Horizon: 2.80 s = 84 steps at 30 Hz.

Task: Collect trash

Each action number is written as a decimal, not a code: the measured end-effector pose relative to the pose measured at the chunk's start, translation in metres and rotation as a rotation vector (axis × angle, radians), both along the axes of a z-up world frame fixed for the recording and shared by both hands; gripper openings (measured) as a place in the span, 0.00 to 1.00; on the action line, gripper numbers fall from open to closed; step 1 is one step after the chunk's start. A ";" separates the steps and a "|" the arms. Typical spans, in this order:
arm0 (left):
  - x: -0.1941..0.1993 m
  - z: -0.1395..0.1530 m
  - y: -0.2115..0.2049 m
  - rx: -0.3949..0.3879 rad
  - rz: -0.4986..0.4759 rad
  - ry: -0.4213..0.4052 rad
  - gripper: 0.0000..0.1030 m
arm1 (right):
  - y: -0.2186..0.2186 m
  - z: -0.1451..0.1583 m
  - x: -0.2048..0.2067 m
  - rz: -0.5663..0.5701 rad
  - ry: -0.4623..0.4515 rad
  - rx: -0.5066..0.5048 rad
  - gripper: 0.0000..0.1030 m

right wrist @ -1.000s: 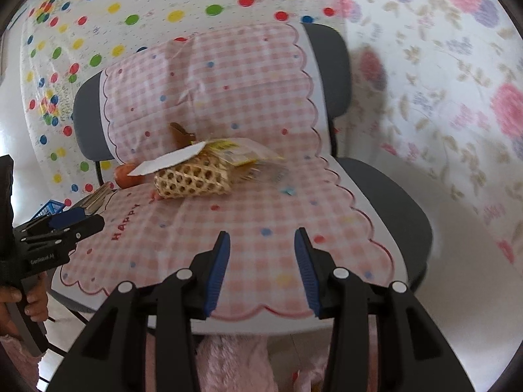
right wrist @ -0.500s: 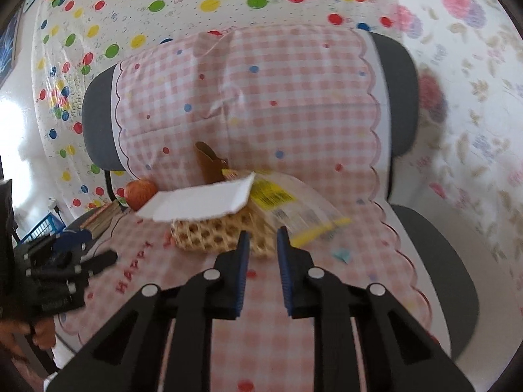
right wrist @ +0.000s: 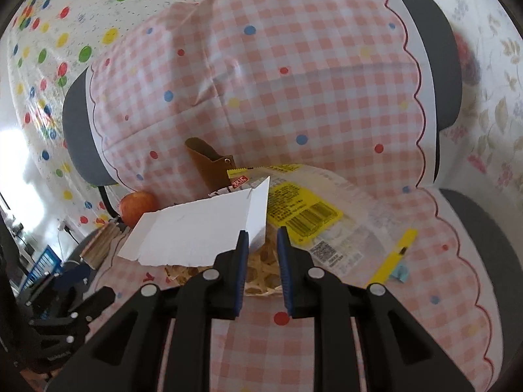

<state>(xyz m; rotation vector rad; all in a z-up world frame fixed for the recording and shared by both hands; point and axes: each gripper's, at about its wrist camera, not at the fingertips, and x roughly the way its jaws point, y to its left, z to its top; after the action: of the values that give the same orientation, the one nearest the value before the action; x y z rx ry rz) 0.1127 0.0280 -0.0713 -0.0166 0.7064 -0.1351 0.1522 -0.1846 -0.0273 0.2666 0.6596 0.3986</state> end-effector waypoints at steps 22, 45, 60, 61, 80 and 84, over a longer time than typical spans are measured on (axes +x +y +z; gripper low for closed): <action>-0.052 -0.030 -0.001 0.013 -0.008 0.077 0.74 | 0.002 -0.028 -0.094 0.054 0.056 -0.084 0.20; 0.038 -0.049 -0.016 -0.161 -0.266 0.177 0.68 | -0.012 -0.039 -0.061 0.015 0.046 -0.122 0.38; -0.050 -0.006 -0.037 -0.075 -0.354 -0.021 0.00 | -0.038 -0.039 -0.094 -0.022 0.039 -0.112 0.40; -0.060 0.000 -0.038 -0.050 -0.342 -0.060 0.00 | -0.041 -0.039 -0.096 -0.024 0.037 -0.112 0.40; -0.051 0.048 -0.011 -0.079 -0.095 -0.222 0.00 | -0.031 -0.030 -0.029 -0.069 -0.086 -0.370 0.53; -0.040 0.045 -0.014 -0.083 -0.098 -0.212 0.00 | -0.010 -0.034 -0.015 -0.046 -0.130 -0.480 0.53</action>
<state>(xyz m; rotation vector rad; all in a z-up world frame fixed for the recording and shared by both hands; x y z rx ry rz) 0.0728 0.0141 -0.0264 -0.0462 0.4898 -0.2559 0.1372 -0.1943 -0.0617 -0.1985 0.6008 0.2017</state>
